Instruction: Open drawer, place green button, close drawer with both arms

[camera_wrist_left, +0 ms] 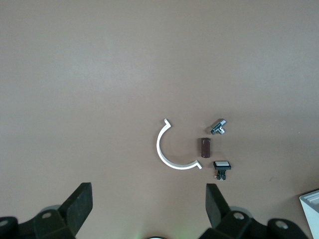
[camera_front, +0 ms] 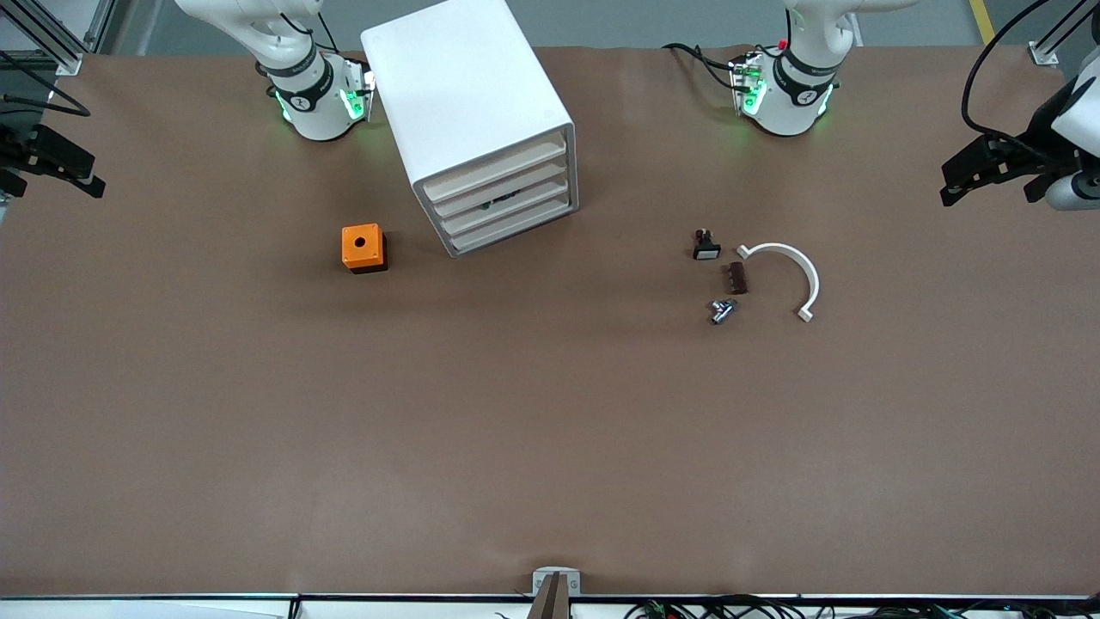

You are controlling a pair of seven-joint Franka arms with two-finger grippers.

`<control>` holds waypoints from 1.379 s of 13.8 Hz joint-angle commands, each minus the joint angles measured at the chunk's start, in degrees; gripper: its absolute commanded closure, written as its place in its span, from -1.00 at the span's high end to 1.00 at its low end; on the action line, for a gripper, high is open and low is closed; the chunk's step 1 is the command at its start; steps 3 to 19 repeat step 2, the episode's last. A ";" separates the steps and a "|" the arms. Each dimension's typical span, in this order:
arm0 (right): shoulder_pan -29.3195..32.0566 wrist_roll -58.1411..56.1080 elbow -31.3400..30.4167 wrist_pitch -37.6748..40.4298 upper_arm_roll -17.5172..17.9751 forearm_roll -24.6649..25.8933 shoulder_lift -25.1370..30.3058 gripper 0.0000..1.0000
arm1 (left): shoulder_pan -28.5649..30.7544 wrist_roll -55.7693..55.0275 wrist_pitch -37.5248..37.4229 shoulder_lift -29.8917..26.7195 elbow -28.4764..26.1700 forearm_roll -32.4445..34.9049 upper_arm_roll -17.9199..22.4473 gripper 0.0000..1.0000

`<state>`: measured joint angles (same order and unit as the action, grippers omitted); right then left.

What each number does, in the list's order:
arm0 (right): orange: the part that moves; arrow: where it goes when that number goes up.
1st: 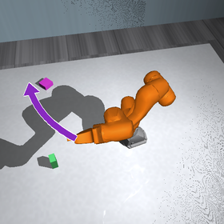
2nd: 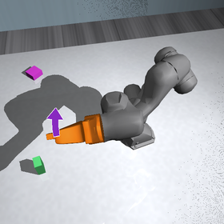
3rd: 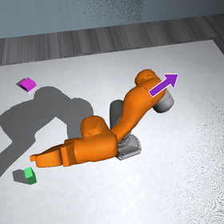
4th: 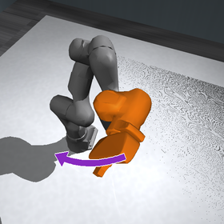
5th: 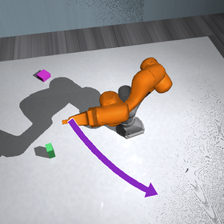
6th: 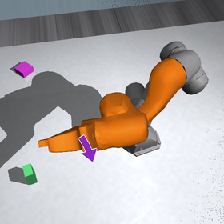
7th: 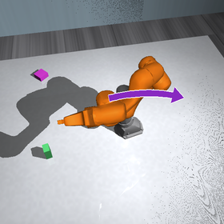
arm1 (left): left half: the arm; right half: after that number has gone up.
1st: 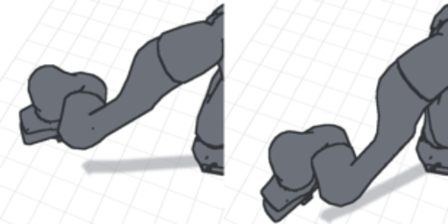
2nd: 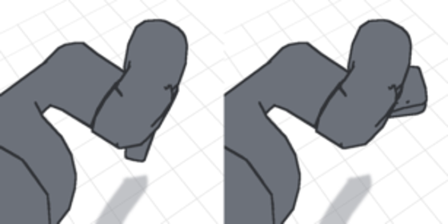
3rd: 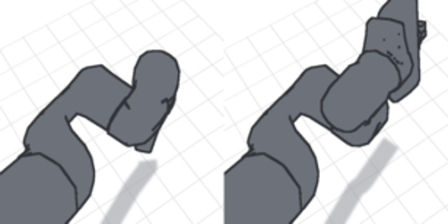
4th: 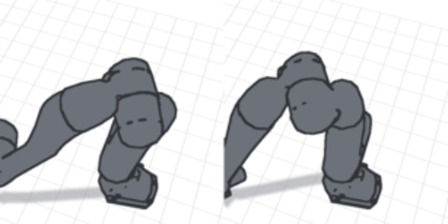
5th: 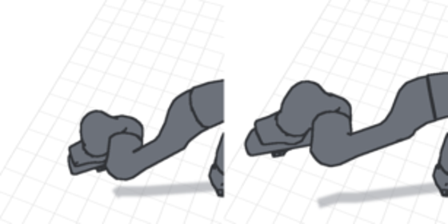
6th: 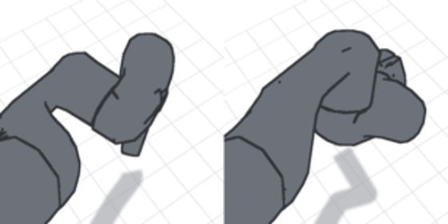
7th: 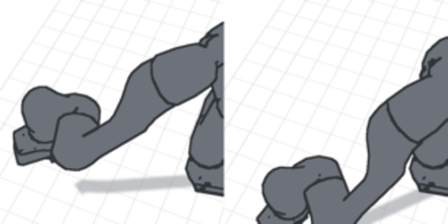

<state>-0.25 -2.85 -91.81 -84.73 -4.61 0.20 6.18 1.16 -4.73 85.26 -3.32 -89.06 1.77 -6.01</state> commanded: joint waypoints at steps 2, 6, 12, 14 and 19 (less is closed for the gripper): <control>-0.11 0.83 -1.88 -0.97 -0.40 -0.47 1.73 1.00 | -0.02 0.77 -1.06 -0.19 0.12 0.17 -1.02 1.00; -0.11 0.83 -1.88 -0.97 -0.40 -0.47 1.73 1.00 | -0.02 0.77 -1.06 -0.19 0.12 0.17 -1.02 1.00; -0.11 0.83 -1.88 -0.97 -0.40 -0.47 1.73 1.00 | -0.02 0.77 -1.06 -0.19 0.12 0.17 -1.02 1.00; -0.11 0.83 -1.88 -0.97 -0.40 -0.47 1.73 1.00 | -0.02 0.77 -1.06 -0.19 0.12 0.17 -1.02 1.00; -0.11 0.83 -1.88 -0.97 -0.40 -0.47 1.73 1.00 | -0.02 0.77 -1.06 -0.19 0.12 0.17 -1.02 1.00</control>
